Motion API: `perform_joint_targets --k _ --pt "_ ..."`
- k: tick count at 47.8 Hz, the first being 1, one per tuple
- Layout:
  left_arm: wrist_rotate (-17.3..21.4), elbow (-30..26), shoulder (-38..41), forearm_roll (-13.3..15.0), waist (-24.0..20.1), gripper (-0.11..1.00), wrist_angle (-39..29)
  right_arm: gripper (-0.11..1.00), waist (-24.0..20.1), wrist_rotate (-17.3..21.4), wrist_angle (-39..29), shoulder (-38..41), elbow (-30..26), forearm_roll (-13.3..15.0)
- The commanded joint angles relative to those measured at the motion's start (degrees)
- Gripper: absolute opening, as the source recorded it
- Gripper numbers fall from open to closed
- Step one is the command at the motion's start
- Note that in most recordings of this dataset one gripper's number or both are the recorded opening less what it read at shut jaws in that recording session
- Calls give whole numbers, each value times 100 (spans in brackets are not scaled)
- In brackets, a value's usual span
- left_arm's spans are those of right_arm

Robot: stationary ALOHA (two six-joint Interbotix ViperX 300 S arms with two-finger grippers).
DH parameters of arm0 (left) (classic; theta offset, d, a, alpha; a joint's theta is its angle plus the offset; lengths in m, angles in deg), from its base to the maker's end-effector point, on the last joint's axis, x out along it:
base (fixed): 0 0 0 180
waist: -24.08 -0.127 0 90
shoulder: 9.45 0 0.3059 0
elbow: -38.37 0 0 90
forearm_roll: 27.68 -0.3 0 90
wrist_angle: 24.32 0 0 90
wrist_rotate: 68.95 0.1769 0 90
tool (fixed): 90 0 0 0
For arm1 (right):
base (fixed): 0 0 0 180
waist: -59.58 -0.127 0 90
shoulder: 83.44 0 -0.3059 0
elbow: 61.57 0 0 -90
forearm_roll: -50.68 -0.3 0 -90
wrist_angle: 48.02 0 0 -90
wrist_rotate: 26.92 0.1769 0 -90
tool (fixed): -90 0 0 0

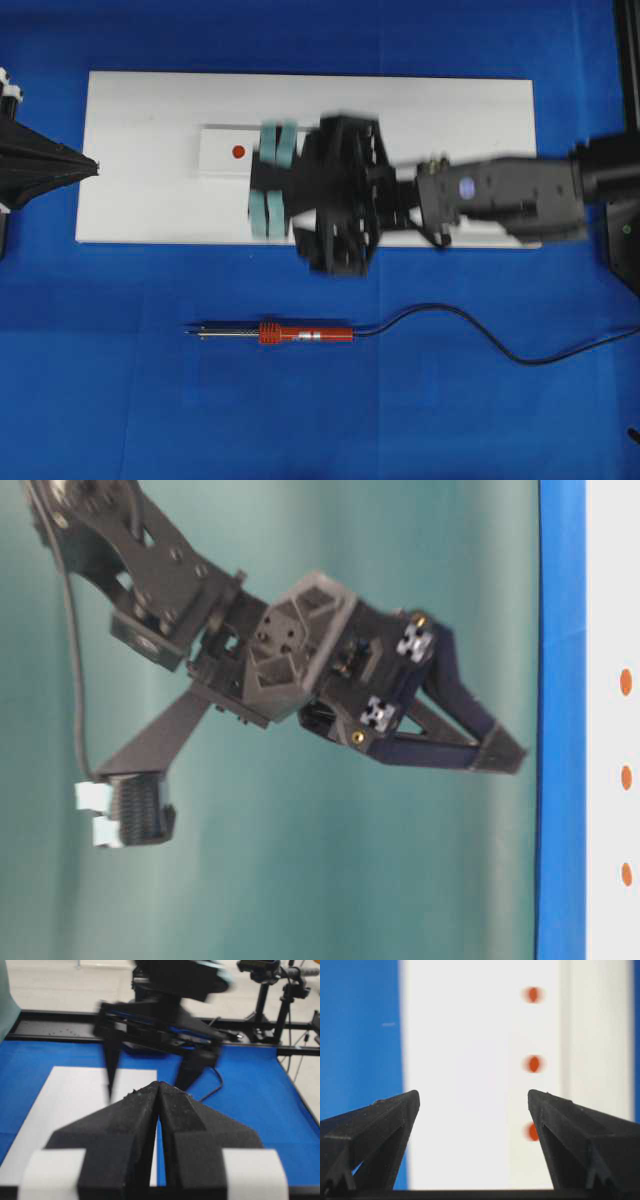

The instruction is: Touch the tip of the soldering iron to the mark.

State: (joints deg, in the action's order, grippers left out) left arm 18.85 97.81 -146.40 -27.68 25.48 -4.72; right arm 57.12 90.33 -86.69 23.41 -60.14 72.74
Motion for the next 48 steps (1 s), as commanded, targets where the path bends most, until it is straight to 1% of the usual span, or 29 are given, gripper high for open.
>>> perform_joint_targets --k 1,9,18,28,32,48 --pt "0 -53 18 -9 9 0 26 85 193 -70 62 -220 -53 -9" --pt "0 -53 18 -9 9 0 26 85 299 -176 44 -308 -35 -9" --pt "0 -62 18 -9 9 0 26 85 316 -281 26 -1028 387 9" --pt "0 -62 9 -9 9 0 35 83 369 -255 114 -2294 1389 18" --pt "-9 -62 9 -9 9 0 26 83 369 -220 229 -2874 1898 18" --pt "-18 -62 -53 -9 9 0 26 83 369 -176 633 -5124 3401 9"
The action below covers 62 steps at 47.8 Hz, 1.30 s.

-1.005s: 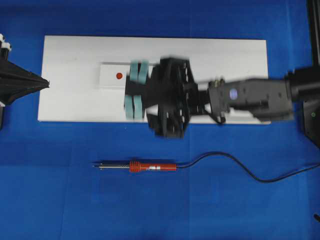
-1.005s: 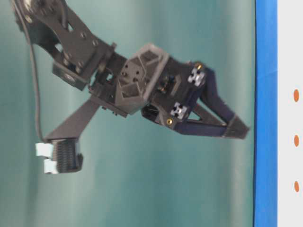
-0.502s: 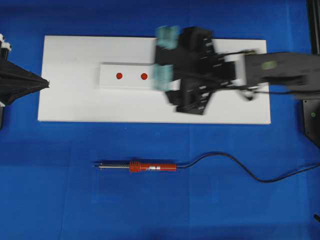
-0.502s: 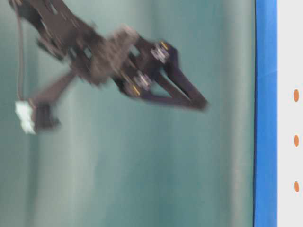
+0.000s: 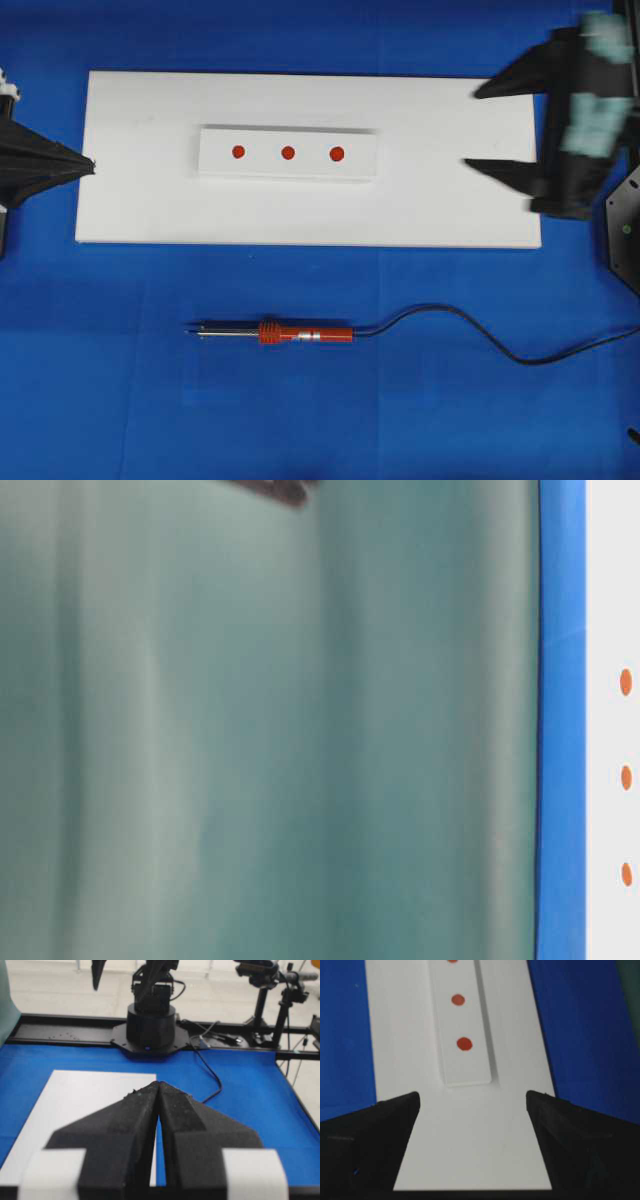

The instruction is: Touch the tip of the soldering iron to the mark.

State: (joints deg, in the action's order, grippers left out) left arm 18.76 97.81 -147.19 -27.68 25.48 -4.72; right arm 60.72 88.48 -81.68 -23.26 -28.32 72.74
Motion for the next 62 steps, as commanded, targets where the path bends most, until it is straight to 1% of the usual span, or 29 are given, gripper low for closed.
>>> perform_joint_targets --k 1,13,19,33,42,49,62 --pt "-9 -62 26 -9 9 0 26 83 18 9 149 -580 316 9" --pt "-9 -62 26 -9 9 0 26 83 18 18 475 -1907 1310 -9" --pt "0 -62 26 -9 9 0 26 83 18 18 598 -2241 1600 -18" --pt "9 -44 26 -9 18 0 26 83 26 18 984 -2320 2118 -114" --pt "9 -26 26 -9 9 0 18 83 26 18 1301 -2320 2355 -255" --pt "9 -26 26 -9 9 0 0 83 26 18 1318 -2320 2391 -325" --pt "9 -18 26 -9 18 0 -9 83 35 18 1310 -2426 2338 -325"
